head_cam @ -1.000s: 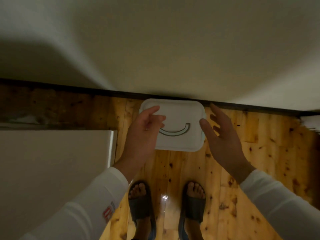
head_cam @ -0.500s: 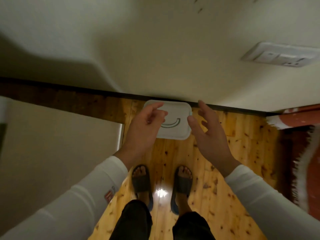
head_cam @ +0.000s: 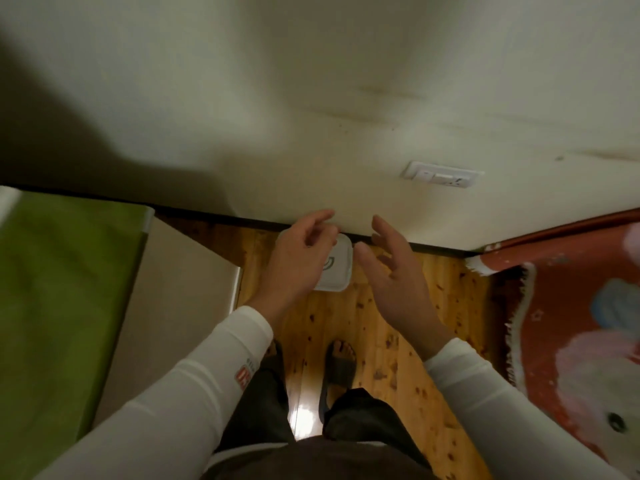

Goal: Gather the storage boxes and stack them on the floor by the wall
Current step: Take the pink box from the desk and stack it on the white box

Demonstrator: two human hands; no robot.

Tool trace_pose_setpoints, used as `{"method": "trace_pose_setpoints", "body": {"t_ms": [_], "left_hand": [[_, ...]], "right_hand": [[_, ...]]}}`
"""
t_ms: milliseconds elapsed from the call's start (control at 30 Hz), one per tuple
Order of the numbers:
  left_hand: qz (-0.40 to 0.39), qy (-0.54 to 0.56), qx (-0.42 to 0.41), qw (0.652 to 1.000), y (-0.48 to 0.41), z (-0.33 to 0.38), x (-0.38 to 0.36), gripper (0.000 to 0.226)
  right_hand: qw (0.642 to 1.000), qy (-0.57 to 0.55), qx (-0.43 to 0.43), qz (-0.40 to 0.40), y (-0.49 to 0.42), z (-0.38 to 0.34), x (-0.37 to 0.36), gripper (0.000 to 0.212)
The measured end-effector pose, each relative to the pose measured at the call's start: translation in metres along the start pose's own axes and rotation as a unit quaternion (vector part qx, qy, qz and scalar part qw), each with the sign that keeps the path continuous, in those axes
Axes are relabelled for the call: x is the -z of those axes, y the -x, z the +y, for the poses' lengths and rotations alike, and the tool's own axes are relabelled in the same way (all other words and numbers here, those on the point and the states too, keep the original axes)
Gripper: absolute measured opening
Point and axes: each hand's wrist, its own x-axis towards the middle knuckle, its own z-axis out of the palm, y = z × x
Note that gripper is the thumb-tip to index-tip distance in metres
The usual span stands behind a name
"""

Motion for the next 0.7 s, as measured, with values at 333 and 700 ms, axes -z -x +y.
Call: {"method": "trace_pose_setpoints", "body": {"t_ms": [333,700], "left_hand": [[-0.031,-0.031,-0.047,0.998,0.057,0.082,0.008,0.020],[0.007,-0.004,-0.082,0.997,0.075,0.123,0.008,0.020]], "right_hand": [[1.000,-0.023,0.015,-0.015,0.039,-0.079,0.054,0.060],[0.996,-0.005,0.069,-0.053,0.041,-0.119,0.080,0.056]]}}
